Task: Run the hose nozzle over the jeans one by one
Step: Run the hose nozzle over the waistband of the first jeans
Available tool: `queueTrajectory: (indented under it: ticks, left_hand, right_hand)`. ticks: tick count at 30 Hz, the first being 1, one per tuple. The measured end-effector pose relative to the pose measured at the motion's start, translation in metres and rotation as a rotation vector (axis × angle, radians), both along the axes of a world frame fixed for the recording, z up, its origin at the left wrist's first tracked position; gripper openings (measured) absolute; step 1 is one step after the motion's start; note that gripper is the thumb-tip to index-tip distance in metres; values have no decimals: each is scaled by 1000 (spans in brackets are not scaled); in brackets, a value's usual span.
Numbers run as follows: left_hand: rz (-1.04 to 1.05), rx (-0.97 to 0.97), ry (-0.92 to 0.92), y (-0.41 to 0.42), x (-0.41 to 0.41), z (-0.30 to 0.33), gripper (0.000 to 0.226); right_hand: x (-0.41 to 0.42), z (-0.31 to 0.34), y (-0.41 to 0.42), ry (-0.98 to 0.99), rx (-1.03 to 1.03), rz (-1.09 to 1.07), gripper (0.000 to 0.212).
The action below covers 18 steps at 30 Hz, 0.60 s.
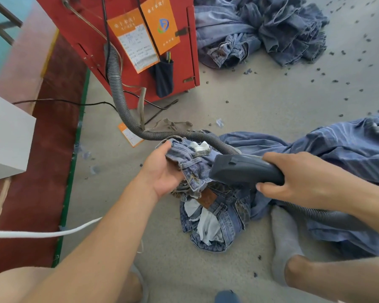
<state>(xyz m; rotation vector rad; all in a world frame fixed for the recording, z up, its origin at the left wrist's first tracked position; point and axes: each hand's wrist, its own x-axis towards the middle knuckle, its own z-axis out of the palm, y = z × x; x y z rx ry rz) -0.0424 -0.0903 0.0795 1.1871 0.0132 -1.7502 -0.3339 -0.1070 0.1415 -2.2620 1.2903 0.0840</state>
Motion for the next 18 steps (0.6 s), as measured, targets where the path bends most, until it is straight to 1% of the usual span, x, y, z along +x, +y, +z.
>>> queueTrajectory:
  ticks: [2, 4, 5, 7, 8, 9, 11, 12, 14, 16, 18]
  left_hand:
    - [37, -14, 40, 1, 0, 3, 45]
    - [43, -15, 44, 1, 0, 5, 31]
    - [26, -13, 29, 2, -1, 5, 22]
    - [-51, 8, -37, 4, -6, 1, 11]
    - [-82, 21, -77, 5, -9, 0, 12]
    - [-93, 29, -94, 6, -10, -1, 18]
    - [-95, 12, -57, 7, -7, -5, 35]
    - [-98, -1, -41, 7, -3, -6, 40]
    - [-87, -2, -36, 7, 1, -7, 40]
    - [-52, -2, -45, 9, 0, -6, 36]
    - [-45, -19, -115, 10, -3, -9, 32]
  right_hand:
    - [4, -1, 4, -11, -16, 31, 25]
    - [11, -3, 9, -25, -51, 40, 32]
    - [17, -4, 12, -33, -64, 40, 34]
    - [31, -4, 16, -90, -83, 22, 30]
    - [37, -3, 17, -133, -88, -16, 26]
    - [39, -1, 14, -178, -94, -76, 22]
    - [35, 6, 4, -235, -127, -207, 21]
    - [29, 11, -2, -230, -136, -242, 22]
    - [12, 20, -11, -195, -66, -232, 18]
    - [-1, 22, -12, -162, 37, -172, 12]
    - [-5, 18, -9, -98, 61, -123, 17]
